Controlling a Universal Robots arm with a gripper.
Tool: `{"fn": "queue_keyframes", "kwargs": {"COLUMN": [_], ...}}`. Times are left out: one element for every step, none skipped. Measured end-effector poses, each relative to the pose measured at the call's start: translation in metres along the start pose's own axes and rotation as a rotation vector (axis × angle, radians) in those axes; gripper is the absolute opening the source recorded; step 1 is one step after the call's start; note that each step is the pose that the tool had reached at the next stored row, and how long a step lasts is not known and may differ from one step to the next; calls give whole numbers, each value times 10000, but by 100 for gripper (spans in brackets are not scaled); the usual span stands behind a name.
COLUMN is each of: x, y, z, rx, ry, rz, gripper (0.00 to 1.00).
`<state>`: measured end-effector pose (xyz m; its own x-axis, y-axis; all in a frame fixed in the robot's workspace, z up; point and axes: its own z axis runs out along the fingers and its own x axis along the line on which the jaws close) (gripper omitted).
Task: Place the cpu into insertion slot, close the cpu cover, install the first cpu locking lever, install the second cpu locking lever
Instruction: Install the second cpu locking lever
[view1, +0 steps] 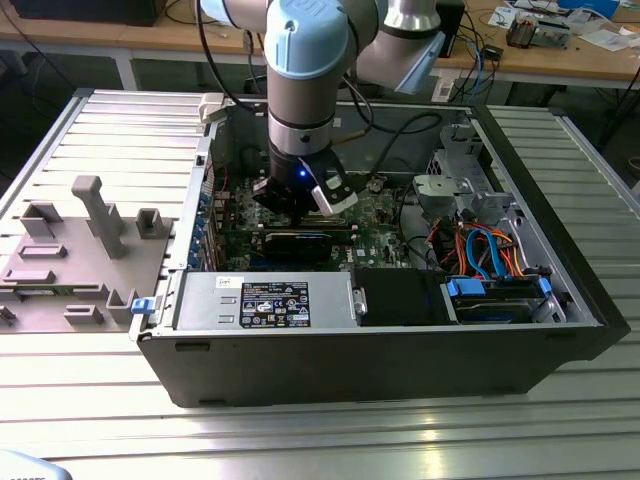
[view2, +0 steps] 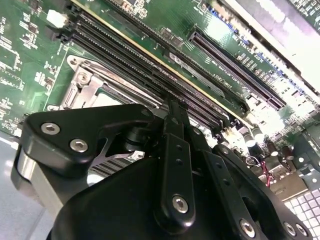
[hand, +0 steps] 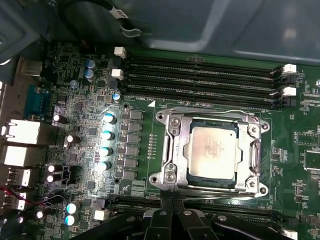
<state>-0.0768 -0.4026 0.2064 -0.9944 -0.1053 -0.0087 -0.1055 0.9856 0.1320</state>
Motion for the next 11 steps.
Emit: {"fn": "queue_keyframes", "kwargs": {"x": [10, 15, 19, 22, 26, 31, 37, 45, 57, 68, 86], "y": [5, 11, 22, 33, 43, 53, 62, 68, 71, 72, 76], "z": [5, 11, 18, 23, 28, 35, 43, 51, 59, 61, 68], "rx": [0, 1, 1, 6, 9, 10, 9, 5, 1, 2, -20], "ry": [0, 1, 2, 5, 6, 7, 8, 6, 6, 10, 8], "rz": [-2, -5, -8, -11, -14, -19, -25, -35, -49, -60, -78], "gripper": [11, 11, 11, 11, 11, 11, 11, 11, 11, 11, 11]}}
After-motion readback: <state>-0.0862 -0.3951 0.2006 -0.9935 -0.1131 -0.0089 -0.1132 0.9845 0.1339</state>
